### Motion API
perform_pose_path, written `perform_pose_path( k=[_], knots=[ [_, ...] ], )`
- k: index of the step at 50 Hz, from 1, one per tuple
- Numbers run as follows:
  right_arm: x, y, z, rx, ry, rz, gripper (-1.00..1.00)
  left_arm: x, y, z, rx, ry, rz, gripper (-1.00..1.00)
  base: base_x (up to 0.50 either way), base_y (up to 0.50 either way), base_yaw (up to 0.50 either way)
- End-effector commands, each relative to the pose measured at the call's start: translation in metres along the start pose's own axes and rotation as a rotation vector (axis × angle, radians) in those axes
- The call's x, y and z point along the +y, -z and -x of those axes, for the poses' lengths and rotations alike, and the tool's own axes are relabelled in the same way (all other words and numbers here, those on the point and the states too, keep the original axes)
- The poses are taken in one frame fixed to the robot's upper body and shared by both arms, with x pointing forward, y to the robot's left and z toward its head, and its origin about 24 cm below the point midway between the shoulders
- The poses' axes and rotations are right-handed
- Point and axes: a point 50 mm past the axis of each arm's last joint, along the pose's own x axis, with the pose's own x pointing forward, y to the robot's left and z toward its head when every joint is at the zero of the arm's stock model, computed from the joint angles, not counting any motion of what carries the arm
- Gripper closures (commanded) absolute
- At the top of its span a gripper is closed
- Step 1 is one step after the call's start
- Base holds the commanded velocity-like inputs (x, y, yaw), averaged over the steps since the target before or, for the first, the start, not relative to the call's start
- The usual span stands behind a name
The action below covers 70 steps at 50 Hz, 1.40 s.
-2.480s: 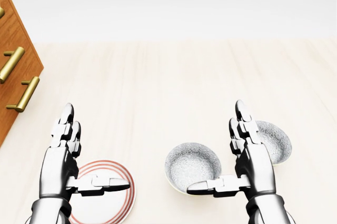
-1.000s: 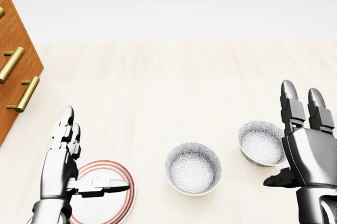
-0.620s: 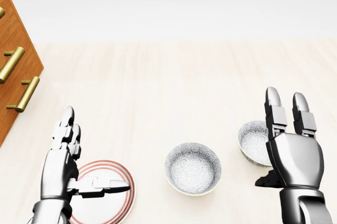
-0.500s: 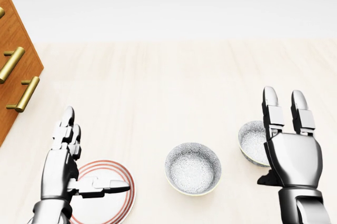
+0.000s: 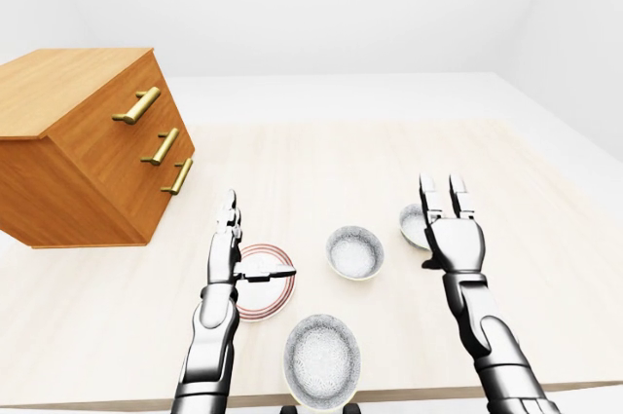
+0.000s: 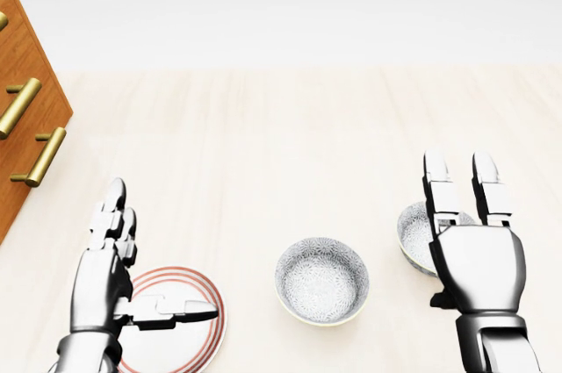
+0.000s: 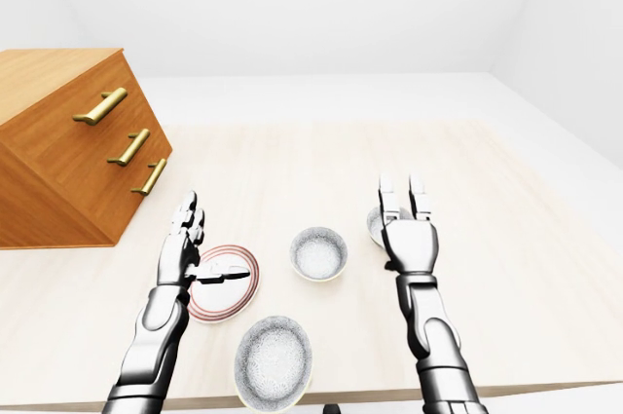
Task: Stack the bowl at the front on the bowl in the middle.
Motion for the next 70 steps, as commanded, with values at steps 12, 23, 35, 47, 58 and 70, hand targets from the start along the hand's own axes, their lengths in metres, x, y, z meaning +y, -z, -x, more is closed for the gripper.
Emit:
perform_pose_path(
  k=[12,23,35,47,58,70],
  knots=[
    [0.030,0.003,0.003,0.048,-0.100,-0.058,-1.00,-0.001,-0.003,0.003,0.000,0.002,0.005,-1.00,0.00,0.00,0.00],
    [0.025,0.002,-0.009,-0.009,-0.069,0.019,-1.00,-0.003,-0.005,0.004,-0.001,0.007,0.005,-1.00,0.00,0.00,0.00],
    [0.020,0.000,-0.017,-0.057,-0.046,0.080,-1.00,-0.002,-0.002,0.004,0.000,0.007,0.006,-1.00,0.00,0.00,0.00],
    [0.044,0.002,-0.014,-0.084,-0.176,0.146,-1.00,-0.003,-0.003,0.004,0.005,0.010,0.008,-1.00,0.00,0.00,0.00],
    [0.056,0.007,-0.011,-0.073,-0.254,0.155,1.00,-0.003,0.000,0.004,0.011,0.013,0.014,-1.00,0.00,0.00,0.00],
    [0.039,0.017,-0.023,-0.027,-0.170,0.132,1.00,-0.004,0.000,0.006,0.016,0.015,0.015,-1.00,0.00,0.00,0.00]
  ],
)
